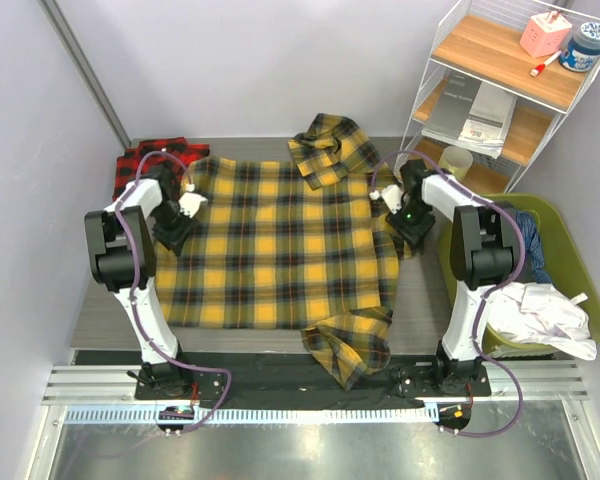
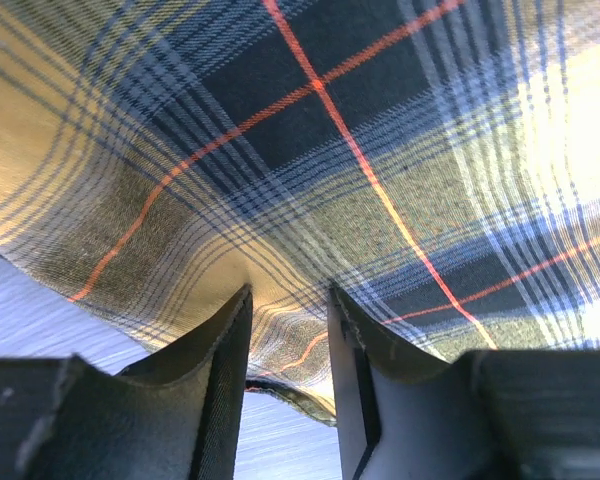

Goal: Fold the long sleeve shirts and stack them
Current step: Flatten the shirt out

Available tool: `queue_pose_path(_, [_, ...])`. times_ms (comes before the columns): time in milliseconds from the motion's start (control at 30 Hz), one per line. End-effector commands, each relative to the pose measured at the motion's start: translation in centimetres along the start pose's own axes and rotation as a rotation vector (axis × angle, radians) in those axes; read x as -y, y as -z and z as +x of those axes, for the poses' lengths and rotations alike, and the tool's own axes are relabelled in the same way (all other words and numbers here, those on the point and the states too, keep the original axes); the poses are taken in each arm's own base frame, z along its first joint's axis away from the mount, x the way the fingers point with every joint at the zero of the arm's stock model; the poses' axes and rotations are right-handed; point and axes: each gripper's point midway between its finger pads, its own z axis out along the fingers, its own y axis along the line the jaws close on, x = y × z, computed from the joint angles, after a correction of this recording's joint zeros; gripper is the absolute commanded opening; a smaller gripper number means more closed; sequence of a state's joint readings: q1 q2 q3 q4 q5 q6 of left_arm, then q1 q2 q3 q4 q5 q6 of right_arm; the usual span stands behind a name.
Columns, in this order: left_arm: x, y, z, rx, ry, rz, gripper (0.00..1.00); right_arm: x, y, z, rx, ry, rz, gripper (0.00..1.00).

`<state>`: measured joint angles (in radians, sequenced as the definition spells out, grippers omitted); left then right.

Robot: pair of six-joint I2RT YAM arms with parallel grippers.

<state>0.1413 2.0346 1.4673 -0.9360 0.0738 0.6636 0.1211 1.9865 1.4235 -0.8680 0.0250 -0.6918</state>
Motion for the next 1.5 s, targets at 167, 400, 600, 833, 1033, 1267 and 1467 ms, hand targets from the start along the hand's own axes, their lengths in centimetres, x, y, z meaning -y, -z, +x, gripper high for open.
queue_pose_path(167, [-4.0,-1.5,-0.2,-0.007,-0.012,-0.087,0.34,2.4,3.7,-0.3,-0.019,0.118,0.06,0.47])
queue_pose_path(400, [4.4,6.6,-3.5,0.314,-0.182,0.177,0.61,-3.2,7.5,-2.1,0.12,0.052,-0.09,0.49])
queue_pose_path(600, [20.6,13.2,-2.2,0.502,-0.558,0.484,0.82,-8.8,6.0,-2.3,0.158,-0.012,-0.23,0.5])
queue_pose_path(833, [36.6,14.6,-1.1,0.737,-1.084,0.459,0.93,-11.8,4.5,-2.0,0.172,-0.105,-0.355,0.49])
queue_pose_path(1033, [46.5,9.3,3.0,0.619,-1.435,0.553,0.9,-12.5,2.2,0.1,0.122,-0.118,-0.341,0.49])
queue_pose_path(1267, [50.6,5.5,3.2,0.56,-1.5,0.593,0.8,-11.4,0.6,1.0,0.088,-0.149,-0.265,0.46])
queue_pose_path(1467, [51.5,0.7,2.7,0.495,-1.543,0.466,0.8,-11.2,3.6,-1.2,0.182,-0.172,-0.291,0.46])
